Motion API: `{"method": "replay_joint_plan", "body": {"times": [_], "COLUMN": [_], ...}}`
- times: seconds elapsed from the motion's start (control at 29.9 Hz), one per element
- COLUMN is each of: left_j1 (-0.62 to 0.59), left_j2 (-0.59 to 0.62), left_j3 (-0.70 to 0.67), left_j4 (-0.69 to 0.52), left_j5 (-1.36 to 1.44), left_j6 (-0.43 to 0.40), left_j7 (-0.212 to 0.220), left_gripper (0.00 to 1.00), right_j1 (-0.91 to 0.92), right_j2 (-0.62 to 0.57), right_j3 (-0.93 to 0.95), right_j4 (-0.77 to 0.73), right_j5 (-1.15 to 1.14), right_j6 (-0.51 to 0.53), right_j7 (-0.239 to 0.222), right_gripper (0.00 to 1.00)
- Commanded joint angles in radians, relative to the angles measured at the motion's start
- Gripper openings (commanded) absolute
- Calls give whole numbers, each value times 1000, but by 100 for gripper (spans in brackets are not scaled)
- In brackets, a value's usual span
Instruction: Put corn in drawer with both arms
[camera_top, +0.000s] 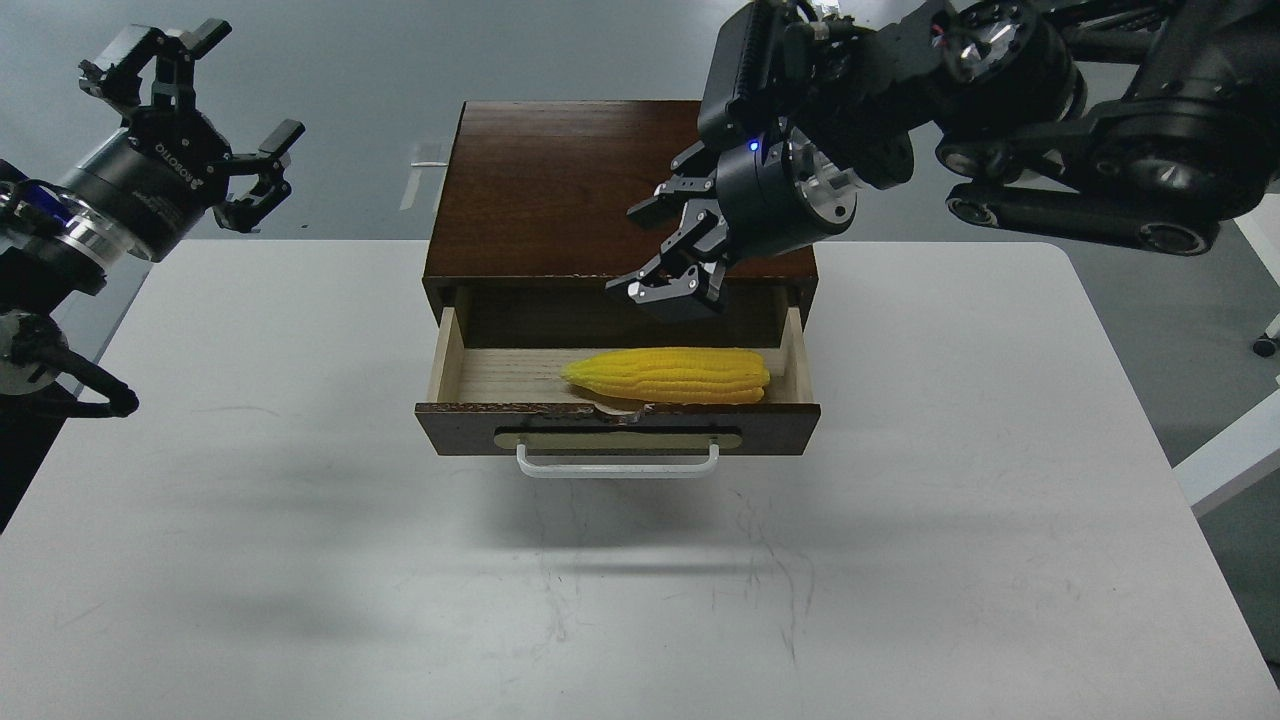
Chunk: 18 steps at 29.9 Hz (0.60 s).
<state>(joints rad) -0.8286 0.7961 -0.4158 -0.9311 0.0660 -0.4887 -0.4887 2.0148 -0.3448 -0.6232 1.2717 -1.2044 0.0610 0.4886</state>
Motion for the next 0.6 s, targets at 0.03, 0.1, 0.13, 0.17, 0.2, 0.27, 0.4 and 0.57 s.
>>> {"method": "replay_joint_plan", "body": {"times": [0.03,0.1,0.13,0.17,0.2,0.27,0.4,0.57], "left_j1": [2,2,2,2,2,3,6,8], "left_j2": [0,-2,-2,-3,-5,-6,-9,-11], "left_j3": [0,0,0,0,0,2,2,3], "left_j4": [0,0,0,0,0,0,0,0], "left_j5": [0,0,0,0,0,0,0,0], "left_j6": [0,0,0,0,0,0,0,0], "left_j7": [0,0,0,0,0,0,0,0], "left_gripper": [98,98,98,98,98,98,98,98], "right_j1": [-22,-103,-131,-189,-220,-324,-563,-873], "right_j2": [-89,-150,-163,-189,-203,-250,-312,-315], "right_j3": [86,166,190,250,278,368,572,845], "right_j4": [-8,-9,-11,-11,-11,-14,-32,-95], "right_j5": [216,380,422,493,526,604,724,755], "right_j6": [2,2,2,0,-1,-9,-12,-56], "right_j7": [0,0,0,0,0,0,0,0], "right_gripper": [99,99,99,100,100,100,100,100]}}
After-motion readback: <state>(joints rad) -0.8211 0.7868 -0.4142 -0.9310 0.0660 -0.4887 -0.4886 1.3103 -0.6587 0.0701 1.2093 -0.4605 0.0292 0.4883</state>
